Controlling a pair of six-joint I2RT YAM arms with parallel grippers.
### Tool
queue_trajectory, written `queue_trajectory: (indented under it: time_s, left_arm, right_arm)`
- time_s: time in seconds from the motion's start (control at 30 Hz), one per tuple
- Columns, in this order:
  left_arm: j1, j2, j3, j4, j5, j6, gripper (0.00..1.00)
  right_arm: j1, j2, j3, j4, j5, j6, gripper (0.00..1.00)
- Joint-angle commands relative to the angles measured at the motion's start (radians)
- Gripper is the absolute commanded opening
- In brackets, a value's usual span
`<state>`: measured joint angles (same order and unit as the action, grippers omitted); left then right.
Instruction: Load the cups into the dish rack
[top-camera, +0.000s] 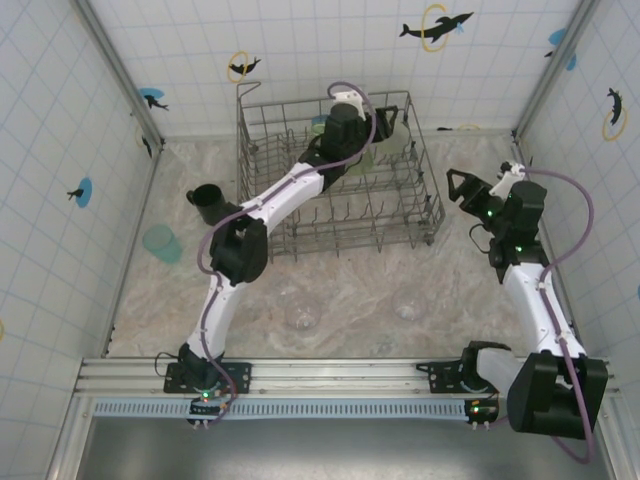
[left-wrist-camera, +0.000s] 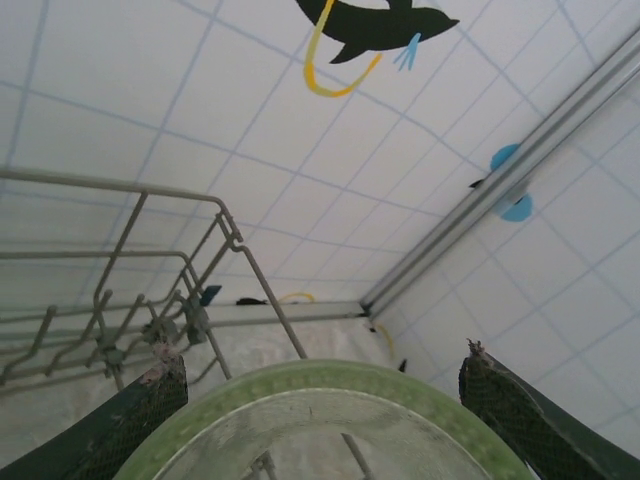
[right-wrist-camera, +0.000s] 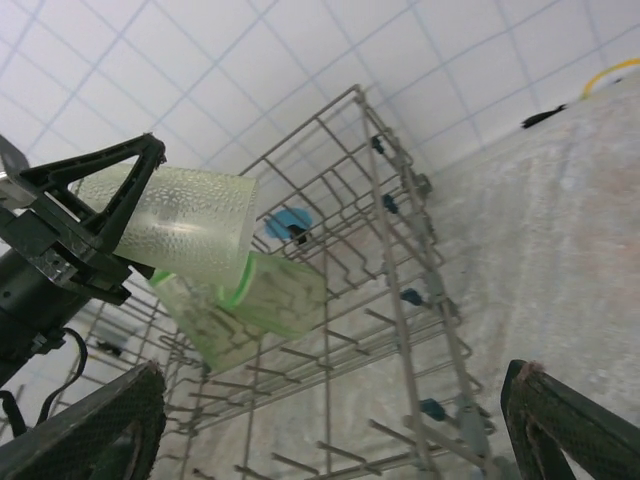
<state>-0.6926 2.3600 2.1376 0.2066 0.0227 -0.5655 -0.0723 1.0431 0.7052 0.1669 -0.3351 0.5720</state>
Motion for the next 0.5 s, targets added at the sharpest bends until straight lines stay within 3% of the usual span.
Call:
queue_trajectory:
  time_s: [0.0, 0.3, 0.47]
  left_arm:
    - [-0.04, 0.063, 0.064, 0.124, -0.105, 0.162, 0.0]
    - [-0.075, 0.176, 0.145, 0.194, -0.223, 0.372, 0.0]
    - [-0.076, 0.195, 0.145, 0.256, -0.25, 0.425, 0.0]
  right_arm:
    - [-0.007, -0.051, -0.039, 0.015, 0.096, -0.044, 0.9]
    - [-0.015, -0.089, -0.071, 0.053, 0.125, -0.063, 0.9]
    - [-0.015, -0.103, -0.103, 0.089, 0.127, -0.055, 0.9]
